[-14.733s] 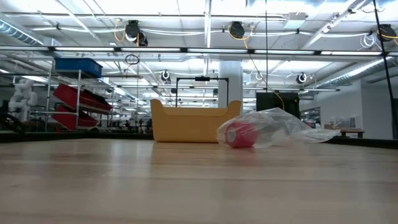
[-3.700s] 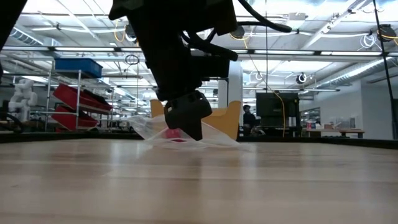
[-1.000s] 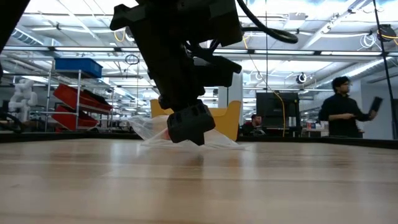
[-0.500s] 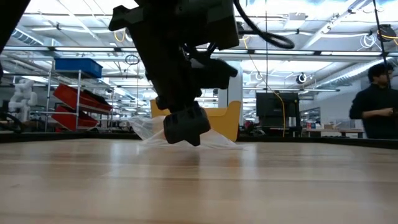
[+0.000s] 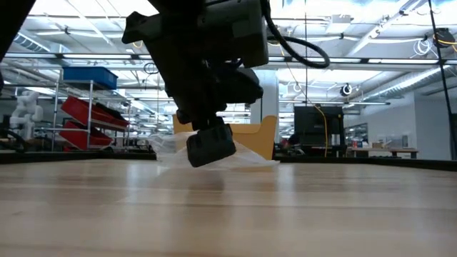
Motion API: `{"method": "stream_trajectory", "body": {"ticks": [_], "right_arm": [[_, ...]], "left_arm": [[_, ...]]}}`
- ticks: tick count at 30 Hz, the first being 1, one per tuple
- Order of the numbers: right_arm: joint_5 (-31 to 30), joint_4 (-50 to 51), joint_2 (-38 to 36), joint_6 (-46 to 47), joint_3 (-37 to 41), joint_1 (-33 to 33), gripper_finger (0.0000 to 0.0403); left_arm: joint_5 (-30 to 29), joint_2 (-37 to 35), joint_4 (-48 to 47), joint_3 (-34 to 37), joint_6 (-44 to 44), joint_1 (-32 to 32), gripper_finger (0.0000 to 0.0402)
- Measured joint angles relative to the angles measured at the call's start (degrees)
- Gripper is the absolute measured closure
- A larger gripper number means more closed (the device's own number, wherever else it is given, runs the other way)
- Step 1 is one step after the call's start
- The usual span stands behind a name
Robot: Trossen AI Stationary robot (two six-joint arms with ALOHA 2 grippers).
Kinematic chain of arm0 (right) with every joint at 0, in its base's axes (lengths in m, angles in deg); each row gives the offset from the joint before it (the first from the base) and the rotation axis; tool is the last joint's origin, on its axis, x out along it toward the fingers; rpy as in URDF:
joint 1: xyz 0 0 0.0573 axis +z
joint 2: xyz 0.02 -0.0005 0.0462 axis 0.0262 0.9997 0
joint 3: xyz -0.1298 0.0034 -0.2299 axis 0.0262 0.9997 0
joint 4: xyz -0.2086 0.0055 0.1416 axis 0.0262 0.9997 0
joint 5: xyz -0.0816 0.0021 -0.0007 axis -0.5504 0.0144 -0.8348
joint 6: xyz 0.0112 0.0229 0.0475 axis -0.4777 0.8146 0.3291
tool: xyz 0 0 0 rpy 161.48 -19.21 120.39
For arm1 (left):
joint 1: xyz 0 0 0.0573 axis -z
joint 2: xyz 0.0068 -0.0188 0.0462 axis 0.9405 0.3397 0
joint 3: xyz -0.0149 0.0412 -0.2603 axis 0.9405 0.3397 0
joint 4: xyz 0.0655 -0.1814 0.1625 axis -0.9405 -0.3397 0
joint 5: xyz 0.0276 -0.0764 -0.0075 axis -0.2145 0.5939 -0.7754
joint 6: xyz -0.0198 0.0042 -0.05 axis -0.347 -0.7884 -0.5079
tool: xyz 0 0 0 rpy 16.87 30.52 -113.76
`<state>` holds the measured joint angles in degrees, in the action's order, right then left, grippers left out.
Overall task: Roll bandage
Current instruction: Put the rolled green bandage into the transparent zip bag
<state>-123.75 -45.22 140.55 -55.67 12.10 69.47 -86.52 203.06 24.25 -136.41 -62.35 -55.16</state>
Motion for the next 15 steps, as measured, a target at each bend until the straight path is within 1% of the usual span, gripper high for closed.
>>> {"method": "stream_trajectory", "body": {"ticks": [6,10,14,15], "right_arm": [[0.0,0.01,0.0,0.0,0.0,0.0,0.0364],[0.0,-0.01,0.0,0.01,0.0,0.0,0.0364],[0.0,-0.01,0.0,0.0,0.0,0.0,0.0364],[0.01,-0.01,0.0,0.0,0.0,0.0,0.0364]], "left_arm": [[0.09,0.0,-4.94,0.03,-2.29,0.0,0.0207],[0.65,0.0,-4.97,0.04,-2.54,0.0,0.0207],[6.59,0.0,-4.7,0.15,-2.61,-0.54,0.0207],[7.04,0.0,-4.71,0.2,-2.61,-0.71,0.0207]]}}
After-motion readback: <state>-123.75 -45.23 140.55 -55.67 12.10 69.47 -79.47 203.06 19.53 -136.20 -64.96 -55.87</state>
